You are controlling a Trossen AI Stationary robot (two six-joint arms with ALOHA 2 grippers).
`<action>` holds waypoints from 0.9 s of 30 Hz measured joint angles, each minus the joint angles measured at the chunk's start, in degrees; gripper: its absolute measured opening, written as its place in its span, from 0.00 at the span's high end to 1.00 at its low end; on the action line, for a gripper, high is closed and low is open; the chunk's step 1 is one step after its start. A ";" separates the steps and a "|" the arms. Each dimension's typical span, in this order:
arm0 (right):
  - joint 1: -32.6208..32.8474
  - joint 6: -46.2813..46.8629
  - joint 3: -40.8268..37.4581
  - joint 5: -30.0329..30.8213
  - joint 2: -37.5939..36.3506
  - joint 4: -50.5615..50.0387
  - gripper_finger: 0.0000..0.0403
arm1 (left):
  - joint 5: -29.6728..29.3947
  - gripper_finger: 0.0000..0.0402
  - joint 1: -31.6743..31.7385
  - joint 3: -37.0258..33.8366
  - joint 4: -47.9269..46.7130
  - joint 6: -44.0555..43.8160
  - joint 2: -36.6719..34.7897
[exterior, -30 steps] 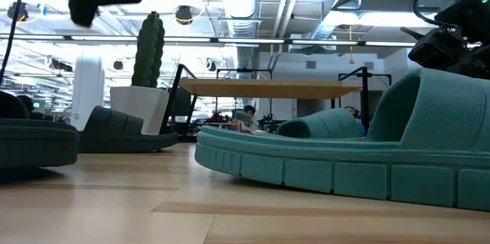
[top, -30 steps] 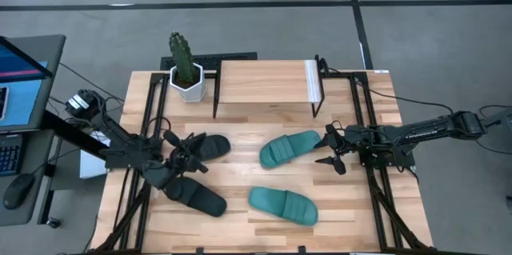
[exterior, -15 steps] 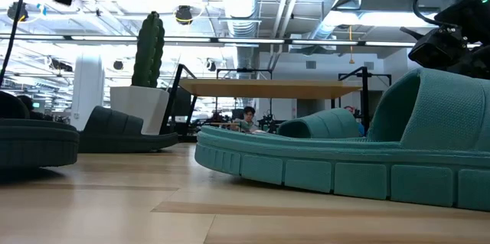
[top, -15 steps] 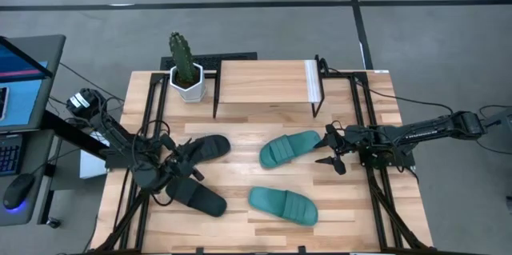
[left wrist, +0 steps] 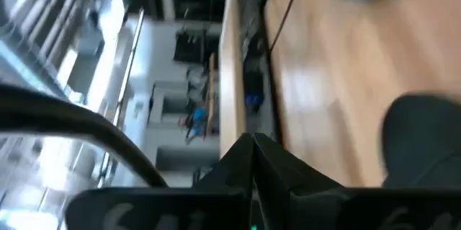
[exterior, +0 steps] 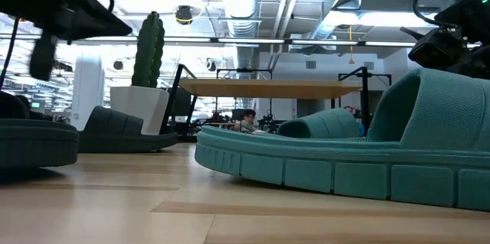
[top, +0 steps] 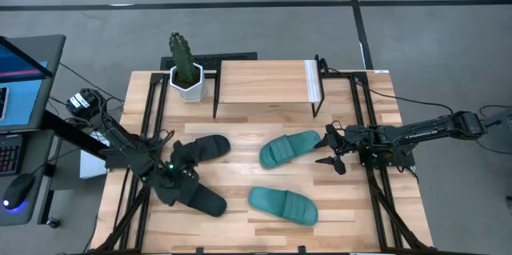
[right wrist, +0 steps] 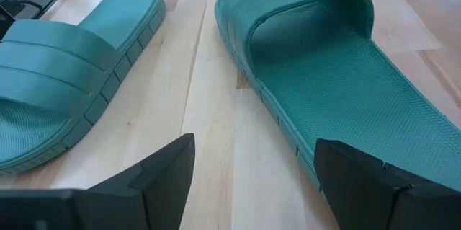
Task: Pick and place slides into the shelf
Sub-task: Put the top black slide on the shelf
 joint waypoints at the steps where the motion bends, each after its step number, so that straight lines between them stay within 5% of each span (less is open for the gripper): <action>1: 0.00 0.00 0.02 0.00 0.00 -0.01 0.33 | -0.64 1.00 0.45 0.00 -0.03 -0.10 0.00; 8: 0.00 0.00 0.02 0.00 0.00 0.00 0.33 | 1.67 1.00 3.32 0.00 -0.01 0.98 0.00; 15: -0.02 0.00 0.02 0.01 0.00 0.00 0.33 | 0.57 1.00 2.84 1.01 6.40 11.10 0.00; 19: 0.00 0.00 0.00 0.02 0.00 0.00 0.33 | 6.35 1.00 0.91 3.13 11.25 13.71 0.00; 27: 0.00 0.00 0.02 0.02 0.00 0.00 0.33 | 18.74 1.00 -1.49 7.55 19.33 -6.74 0.00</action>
